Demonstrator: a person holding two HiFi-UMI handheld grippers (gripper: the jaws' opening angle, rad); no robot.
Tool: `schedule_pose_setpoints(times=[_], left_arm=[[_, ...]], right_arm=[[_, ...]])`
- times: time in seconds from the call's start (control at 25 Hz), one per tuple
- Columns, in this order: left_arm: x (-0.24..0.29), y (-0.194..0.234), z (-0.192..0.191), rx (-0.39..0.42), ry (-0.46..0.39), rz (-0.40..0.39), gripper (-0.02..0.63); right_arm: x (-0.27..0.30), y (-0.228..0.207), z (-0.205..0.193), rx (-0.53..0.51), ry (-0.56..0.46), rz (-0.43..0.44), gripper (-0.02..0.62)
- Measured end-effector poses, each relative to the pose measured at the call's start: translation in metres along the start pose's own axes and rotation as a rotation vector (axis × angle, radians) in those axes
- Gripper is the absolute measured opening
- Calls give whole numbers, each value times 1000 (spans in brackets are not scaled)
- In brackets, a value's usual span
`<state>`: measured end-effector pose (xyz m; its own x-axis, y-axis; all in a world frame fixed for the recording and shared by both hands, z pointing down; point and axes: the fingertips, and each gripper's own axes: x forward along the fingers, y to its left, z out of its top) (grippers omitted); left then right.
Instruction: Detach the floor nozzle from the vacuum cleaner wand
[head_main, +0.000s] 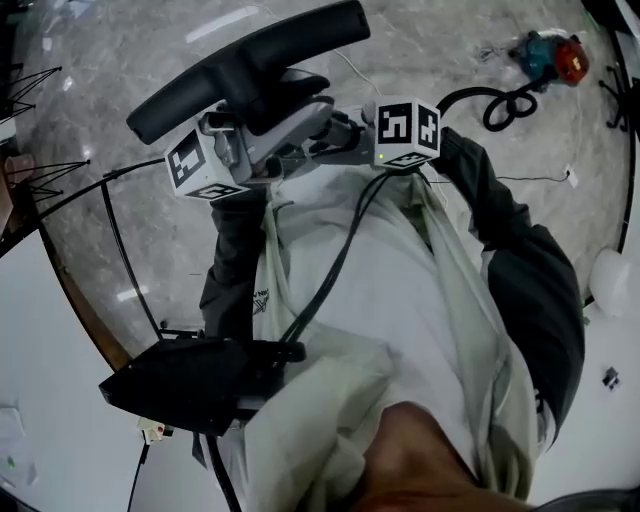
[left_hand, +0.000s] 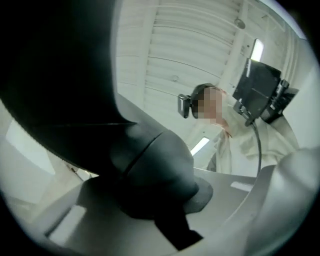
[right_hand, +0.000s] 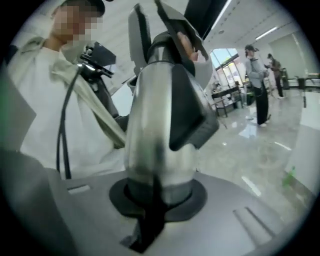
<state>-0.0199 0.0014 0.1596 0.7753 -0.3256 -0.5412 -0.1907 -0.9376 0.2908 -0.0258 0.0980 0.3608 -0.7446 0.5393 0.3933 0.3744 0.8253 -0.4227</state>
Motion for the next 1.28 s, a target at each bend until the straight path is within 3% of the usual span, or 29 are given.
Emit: schedule_pose_setpoints(times=[0.08, 0.24, 0.32, 0.36, 0.44, 0.6, 0.68, 0.72, 0.8, 0.88, 1.0, 1.08, 1.16, 1.2, 1.28], left_arm=[[-10, 23, 2, -24, -4, 152, 72], [-33, 68, 0, 1, 10, 552, 72], [-42, 82, 0, 7, -4, 658, 72], [-42, 83, 0, 9, -7, 655, 72], [-35, 74, -1, 20, -2, 555, 72], [-11, 17, -2, 50, 8, 113, 72], [-5, -2, -7, 52, 24, -30, 74], [-3, -2, -9, 47, 27, -40, 74], [-3, 16, -9, 29, 19, 47, 72], [-11, 44, -7, 13, 23, 235, 72], [-38, 83, -5, 9, 27, 590, 72], [-52, 93, -4, 7, 11, 711, 72], [-50, 90, -4, 7, 7, 676, 72], [-44, 83, -5, 8, 12, 612, 73], [-28, 58, -7, 1, 7, 394, 74]], right_arm=[[7, -20, 0, 39, 3, -181, 40], [-10, -78, -7, 24, 81, -740, 40], [-20, -95, -10, -1, 120, -889, 40], [-21, -99, -10, -13, 128, -904, 40], [-18, -93, -10, -37, 110, -823, 40], [-1, -45, -9, -72, 33, -361, 43], [1, -25, -12, -76, 36, -191, 43], [1, -23, -13, -68, 35, -160, 43], [0, -33, -13, -31, 22, -216, 41], [-2, -56, -11, 8, 21, -405, 41], [-10, -93, -16, 28, 80, -772, 41], [-13, -103, -20, 17, 118, -882, 41], [-14, -105, -20, -13, 126, -880, 41], [-13, -100, -20, -28, 119, -835, 41], [-8, -81, -22, -61, 90, -648, 41]])
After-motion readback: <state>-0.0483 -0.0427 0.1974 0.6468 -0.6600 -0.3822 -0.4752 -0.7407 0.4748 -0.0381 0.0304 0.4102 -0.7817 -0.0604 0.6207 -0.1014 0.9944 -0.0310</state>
